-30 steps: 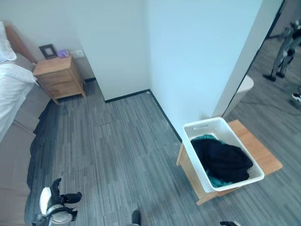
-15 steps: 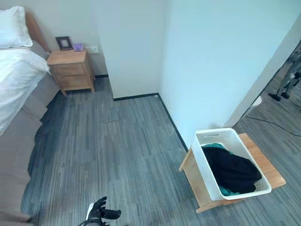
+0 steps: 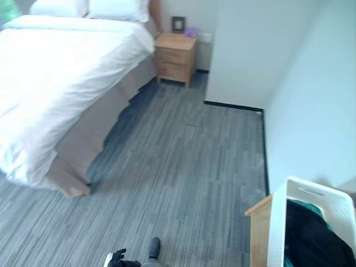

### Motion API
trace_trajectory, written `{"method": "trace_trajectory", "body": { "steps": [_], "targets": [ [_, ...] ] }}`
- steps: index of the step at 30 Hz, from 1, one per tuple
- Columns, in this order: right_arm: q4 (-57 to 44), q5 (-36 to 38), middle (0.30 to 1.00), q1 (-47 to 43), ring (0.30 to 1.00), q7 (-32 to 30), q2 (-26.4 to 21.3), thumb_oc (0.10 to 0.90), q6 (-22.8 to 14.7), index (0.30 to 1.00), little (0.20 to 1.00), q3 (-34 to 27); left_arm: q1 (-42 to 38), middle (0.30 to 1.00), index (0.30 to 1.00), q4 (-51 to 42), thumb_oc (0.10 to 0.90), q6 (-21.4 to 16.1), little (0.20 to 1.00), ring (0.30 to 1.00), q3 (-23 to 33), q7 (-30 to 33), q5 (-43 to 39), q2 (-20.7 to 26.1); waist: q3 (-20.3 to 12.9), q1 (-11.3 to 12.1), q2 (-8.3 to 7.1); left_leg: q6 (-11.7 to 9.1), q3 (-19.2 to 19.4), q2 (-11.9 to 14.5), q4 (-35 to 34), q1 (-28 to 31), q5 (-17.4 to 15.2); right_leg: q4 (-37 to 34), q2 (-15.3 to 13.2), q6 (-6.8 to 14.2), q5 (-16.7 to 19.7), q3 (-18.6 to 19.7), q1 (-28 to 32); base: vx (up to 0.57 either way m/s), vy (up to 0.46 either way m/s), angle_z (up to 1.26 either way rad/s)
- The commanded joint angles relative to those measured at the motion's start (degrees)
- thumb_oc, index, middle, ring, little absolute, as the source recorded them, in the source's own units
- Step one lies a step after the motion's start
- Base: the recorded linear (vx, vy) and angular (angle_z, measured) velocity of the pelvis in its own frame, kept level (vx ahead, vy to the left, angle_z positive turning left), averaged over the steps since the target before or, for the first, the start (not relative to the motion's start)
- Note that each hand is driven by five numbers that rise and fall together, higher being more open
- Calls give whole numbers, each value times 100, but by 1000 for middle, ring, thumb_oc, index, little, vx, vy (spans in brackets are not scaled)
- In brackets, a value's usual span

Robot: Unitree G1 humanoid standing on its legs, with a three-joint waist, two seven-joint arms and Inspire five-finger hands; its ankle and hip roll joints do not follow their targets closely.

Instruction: Pick up bed clothes into laundry basket.

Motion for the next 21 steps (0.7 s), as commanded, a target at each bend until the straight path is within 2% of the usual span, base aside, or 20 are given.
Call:
{"method": "trace_trajectory", "body": {
  "steps": [1, 3, 4, 5, 6, 8, 9, 11, 12, 13, 16, 17, 19, 20, 21],
  "targets": [
    [-147, -81, 900, -442, 900, -30, 131, 800, -90, 900, 900, 188, -468, 900, 900, -221, 800, -279, 900, 900, 19, 122, -93, 165, 316, 163, -162, -116, -398, -116, -71, -173, 9, -797, -98, 305, 1066, 128, -384, -185, -264, 75],
    [-159, -83, 900, -622, 900, -40, 92, 800, -101, 900, 900, 286, -404, 900, 900, -372, 800, -310, 900, 900, -10, 93, -278, 84, 471, 266, -4, -223, -618, -114, -72, -398, 222, -880, -41, 238, 1034, -152, -376, -133, -114, 114],
    [-159, -83, 900, -623, 900, -40, 92, 800, -102, 900, 900, 287, -404, 900, 900, -373, 800, -310, 900, 900, -9, 93, -278, 84, 470, 262, -4, -224, -623, -115, -71, -400, 223, -880, -41, 238, 1034, -156, -376, -167, -91, 117],
    [-149, -76, 900, -797, 900, -66, 25, 800, -94, 900, 900, 320, -404, 900, 900, -514, 800, -335, 900, 900, -37, 69, -440, 35, 611, 390, 108, -316, -657, -117, -44, -634, 379, -905, -23, 208, 1021, -321, -421, -192, -52, 76],
    [-127, -75, 900, -871, 900, -74, -41, 800, -99, 900, 900, 308, -447, 900, 900, -614, 800, -333, 900, 900, -77, 88, -524, 11, 713, 390, 146, -364, -540, -100, 15, -803, 458, -913, -70, 206, 1002, -504, -412, -317, -63, 52],
    [-107, -41, 900, -980, 900, -106, -105, 800, -94, 900, 900, 262, -520, 900, 900, -807, 800, -333, 900, 900, -105, 55, -613, -23, 795, 387, 147, -334, 400, 90, 227, -981, 475, -921, -225, 231, 1030, -839, -405, -283, -56, 106],
    [-62, 10, 900, -1019, 900, -127, -132, 800, -96, 900, 900, 204, -555, 900, 900, -910, 800, -329, 900, 900, -103, 26, -643, -16, 755, 356, 114, -312, 1027, 295, 355, -959, 389, -944, -313, 263, 1090, -1071, -398, -165, -65, 170],
    [-61, 10, 900, -1019, 900, -127, -132, 800, -96, 900, 900, 203, -555, 900, 900, -910, 800, -329, 900, 900, -103, 26, -643, -16, 750, 356, 114, -312, 1027, 296, 357, -965, 389, -944, -312, 263, 1091, -1071, -404, -145, -47, 114],
    [67, 6, 900, -1072, 900, -148, -150, 800, -51, 900, 900, 167, -508, 900, 900, -1215, 800, -352, 900, 900, -176, -17, -572, 30, 654, 355, 32, -305, 1448, 389, 949, -759, 8, -908, -510, 216, 1202, -1545, -395, -240, -60, 58],
    [112, -19, 900, -1095, 900, -153, -170, 800, -47, 900, 900, 148, -477, 900, 900, -1408, 800, -354, 900, 900, -204, -21, -537, 68, 623, 351, 5, -304, 1383, 353, 1167, -683, -214, -908, -581, 205, 1224, -1731, -344, -247, -58, 78],
    [114, -19, 900, -1098, 900, -153, -169, 800, -48, 900, 900, 148, -477, 900, 900, -1414, 800, -350, 900, 900, -202, -21, -536, 70, 606, 333, 1, -299, 1366, 343, 1164, -715, -190, -915, -588, 207, 1240, -1750, -363, -82, 7, 119],
    [15, -69, 900, -1319, 900, -227, -428, 800, -100, 900, 900, 84, -443, 900, 900, -2282, 800, -519, 900, 900, -257, -6, -601, 260, 450, 351, -79, -365, 1772, 625, 1321, -163, -479, -815, -814, 205, 1324, -2372, -345, -227, 39, 40],
    [-296, 34, 900, -1585, 900, -295, -828, 800, -197, 900, 900, -12, -584, 900, 900, -3142, 800, -721, 900, 900, -156, 99, -851, 568, 309, 218, -155, -454, 2166, 816, 1288, 325, -690, -781, -931, 234, 1421, -2871, -348, -214, 51, 133],
    [-298, 33, 900, -1586, 900, -294, -828, 800, -195, 900, 900, -11, -577, 900, 900, -3157, 800, -711, 900, 900, -153, 100, -851, 569, 318, 206, -152, -456, 2155, 820, 1289, 332, -693, -783, -928, 235, 1419, -2883, -333, -93, 55, 194],
    [-526, 109, 900, -1633, 900, -311, -941, 800, -257, 900, 900, -52, -690, 900, 900, -3432, 800, -809, 900, 900, -177, 109, -923, 683, 257, 143, -183, -436, 2345, 850, 1113, 446, -701, -714, -986, 272, 1492, -3041, -371, -10, 26, 125]
  ]
}}
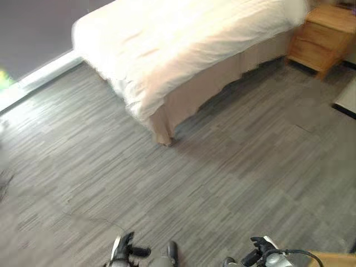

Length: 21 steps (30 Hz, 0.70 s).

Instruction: Pick up bed clothes into laundry basket.

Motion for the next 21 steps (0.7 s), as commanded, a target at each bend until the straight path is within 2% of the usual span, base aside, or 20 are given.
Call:
{"method": "trace_trajectory", "body": {
  "steps": [1, 2, 6, 7, 8, 9, 10, 11, 12, 13, 14, 15, 18, 21],
  "targets": [
    [-271, 163, 900, -724, 900, -261, -311, 800, -353, 900, 900, -250, -337, 900, 900, -440, 800, -537, 900, 900, 239, 209, -120, 573, -379, -101, -322, -716, 112, 641, 498, 562, -741, -690, -89, 202, 978, 230, -491, -64, 142, 71],
    [-714, 248, 900, -915, 900, -328, -505, 800, -460, 900, 900, -286, -593, 900, 900, -967, 800, -693, 900, 900, 192, 269, -123, 791, -445, -151, -340, -651, 250, 520, 137, 656, -749, -531, -179, 273, 1095, 54, -548, -65, 193, 59],
    [-2081, 456, 900, -1040, 900, -365, -720, 800, -683, 900, 900, -326, -952, 900, 900, -1924, 800, -939, 900, 900, 180, 297, -28, 1197, -404, -220, -563, -348, 200, 256, -252, 861, -760, 252, -498, 519, 1256, 143, -768, -24, 181, 51],
    [-2083, 455, 900, -1039, 900, -365, -719, 800, -682, 900, 900, -327, -951, 900, 900, -1925, 800, -938, 900, 900, 180, 297, -28, 1198, -404, -216, -567, -346, 204, 251, -255, 864, -759, 259, -503, 521, 1253, 150, -773, -15, 185, 35],
    [-2904, 491, 900, -1068, 900, -467, -823, 800, -782, 900, 900, -440, -1168, 900, 900, -2570, 800, -1060, 900, 900, 189, 293, -15, 1355, -311, -279, -749, -137, 118, 53, -509, 1083, -773, 1119, -780, 900, 1965, 587, -1095, -13, 120, 40],
    [-2923, 488, 900, -1056, 900, -466, -820, 800, -769, 900, 900, -449, -1165, 900, 900, -2581, 800, -1051, 900, 900, 188, 293, -15, 1359, -311, -251, -770, -126, 146, 24, -533, 1096, -762, 1160, -806, 907, 1954, 634, -1136, -49, 114, 70],
    [-3251, 548, 900, -1008, 900, -515, -835, 800, -789, 900, 900, -576, -1232, 900, 900, -2769, 800, -1049, 900, 900, 215, 341, 14, 1378, -275, -317, -790, -108, 48, 54, -610, 1073, -671, 1367, -744, 1010, 2139, 971, -1336, -30, -27, 63],
    [-3782, 596, 900, -731, 900, -585, -738, 800, -870, 900, 900, -798, -1266, 900, 900, -2935, 800, -1047, 900, 900, 182, 324, 128, 1352, -288, -405, -834, -121, -159, 103, -696, 1062, -684, 1454, -446, 1014, 1877, 1609, -1482, -37, -31, 58],
    [-3802, 591, 900, -712, 900, -584, -733, 800, -859, 900, 900, -811, -1262, 900, 900, -2943, 800, -1042, 900, 900, 176, 325, 130, 1357, -317, -398, -842, -117, -156, 96, -706, 1027, -646, 1414, -447, 1013, 1924, 1610, -1505, 109, -45, 57],
    [-4263, 641, 900, -291, 900, -624, -713, 800, -934, 900, 900, -1147, -1231, 900, 900, -3100, 800, -1012, 900, 900, 163, 198, 237, 1359, -436, -560, -932, -131, -481, 22, -735, 987, -710, 983, 2, 910, 1373, 2238, -1369, 88, -20, 93],
    [-4295, 636, 900, -258, 900, -620, -707, 800, -920, 900, 900, -1164, -1220, 900, 900, -3112, 800, -1004, 900, 900, 153, 196, 238, 1364, -464, -565, -937, -134, -492, 23, -745, 954, -668, 936, 3, 900, 1419, 2219, -1375, 175, -47, 153],
    [-4609, 755, 900, 85, 900, -648, -662, 800, -1044, 900, 900, -1456, -1196, 900, 900, -3266, 800, -992, 900, 900, 190, 14, 280, 1360, -553, -682, -990, -145, -796, -80, -737, 869, -696, 340, 263, 784, 1065, 2738, -1196, 75, -28, 126],
    [-4911, 862, 900, 301, 900, -565, -534, 800, -1127, 900, 900, -1605, -1005, 900, 900, -3291, 800, -977, 900, 900, 310, -113, 371, 1414, -655, -722, -1044, -145, -924, -108, -708, 815, -714, -82, 243, 745, 1195, 2817, -999, 72, -97, 91],
    [-5171, 766, 900, 377, 900, -374, -351, 800, -1197, 900, 900, -1499, -484, 900, 900, -3214, 800, -918, 900, 900, 641, -181, 491, 1342, -793, -587, -1102, -210, -736, -16, -673, 823, -700, -699, 166, 799, 1367, 2781, -710, 25, -95, 15]
  ]
}}
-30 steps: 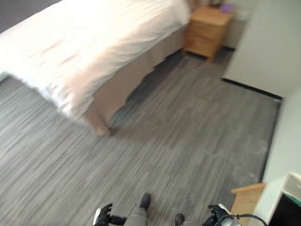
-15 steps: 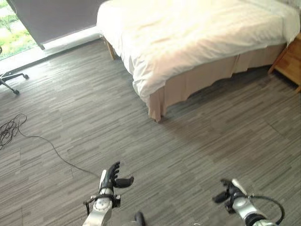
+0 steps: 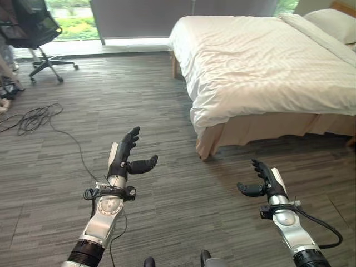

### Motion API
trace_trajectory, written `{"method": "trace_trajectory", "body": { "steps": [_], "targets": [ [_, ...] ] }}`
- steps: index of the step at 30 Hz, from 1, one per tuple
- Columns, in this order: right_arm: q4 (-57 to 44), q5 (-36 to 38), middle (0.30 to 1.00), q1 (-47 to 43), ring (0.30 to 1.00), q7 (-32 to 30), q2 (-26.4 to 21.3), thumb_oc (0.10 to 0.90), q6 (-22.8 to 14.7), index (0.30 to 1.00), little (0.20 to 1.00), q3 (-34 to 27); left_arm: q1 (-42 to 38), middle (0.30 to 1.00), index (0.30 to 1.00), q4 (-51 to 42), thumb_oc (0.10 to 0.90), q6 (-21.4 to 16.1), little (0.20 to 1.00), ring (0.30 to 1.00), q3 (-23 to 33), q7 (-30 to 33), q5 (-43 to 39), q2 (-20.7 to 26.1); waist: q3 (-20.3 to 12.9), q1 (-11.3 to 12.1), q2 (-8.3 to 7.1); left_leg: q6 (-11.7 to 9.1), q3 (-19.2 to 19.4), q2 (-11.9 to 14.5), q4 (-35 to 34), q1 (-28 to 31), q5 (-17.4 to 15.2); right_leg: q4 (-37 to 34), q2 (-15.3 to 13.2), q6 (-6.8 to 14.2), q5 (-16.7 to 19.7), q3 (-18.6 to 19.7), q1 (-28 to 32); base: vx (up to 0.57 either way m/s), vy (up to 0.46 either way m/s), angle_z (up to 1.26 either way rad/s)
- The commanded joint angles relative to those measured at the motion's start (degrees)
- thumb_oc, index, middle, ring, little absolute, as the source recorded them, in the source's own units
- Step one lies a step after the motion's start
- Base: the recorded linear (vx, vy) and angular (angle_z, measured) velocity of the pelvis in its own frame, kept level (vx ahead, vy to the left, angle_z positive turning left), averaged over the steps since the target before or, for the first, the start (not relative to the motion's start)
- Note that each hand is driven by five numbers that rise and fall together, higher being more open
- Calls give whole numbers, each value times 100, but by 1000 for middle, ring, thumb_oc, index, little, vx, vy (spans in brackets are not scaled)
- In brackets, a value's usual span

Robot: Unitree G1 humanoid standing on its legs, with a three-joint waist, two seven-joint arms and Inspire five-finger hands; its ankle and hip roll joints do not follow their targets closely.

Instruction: Pick up bed clothes into laundry basket.

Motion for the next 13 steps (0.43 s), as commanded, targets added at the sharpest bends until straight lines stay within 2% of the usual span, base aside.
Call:
{"method": "trace_trajectory", "body": {
  "steps": [1, 6, 13],
  "targets": [
    [-693, 62, 900, -226, 900, -53, 109, 800, -553, 900, 900, -219, -7, 900, 900, -475, 800, -386, 900, 900, 524, -63, 299, 171, -505, 103, -416, -147, 756, -118, 62, 136, -656, -545, -438, 557, 804, 168, -121, 16, -75, -19],
    [-879, -75, 900, -158, 900, 86, 130, 800, -538, 900, 900, -113, 327, 900, 900, -414, 800, -264, 900, 900, 559, -167, 597, 129, -552, 192, -375, -207, 788, -41, 44, 150, -637, -715, -412, 517, 737, 196, -15, 21, -19, -14],
    [-941, -55, 900, -159, 900, 165, 50, 800, -516, 900, 900, -88, 356, 900, 900, -479, 800, -242, 900, 900, 594, -164, 743, 210, -555, 172, -321, -239, 783, -20, 27, 182, -620, -741, -394, 489, 706, 173, 12, 0, 0, 0]
  ]
}}
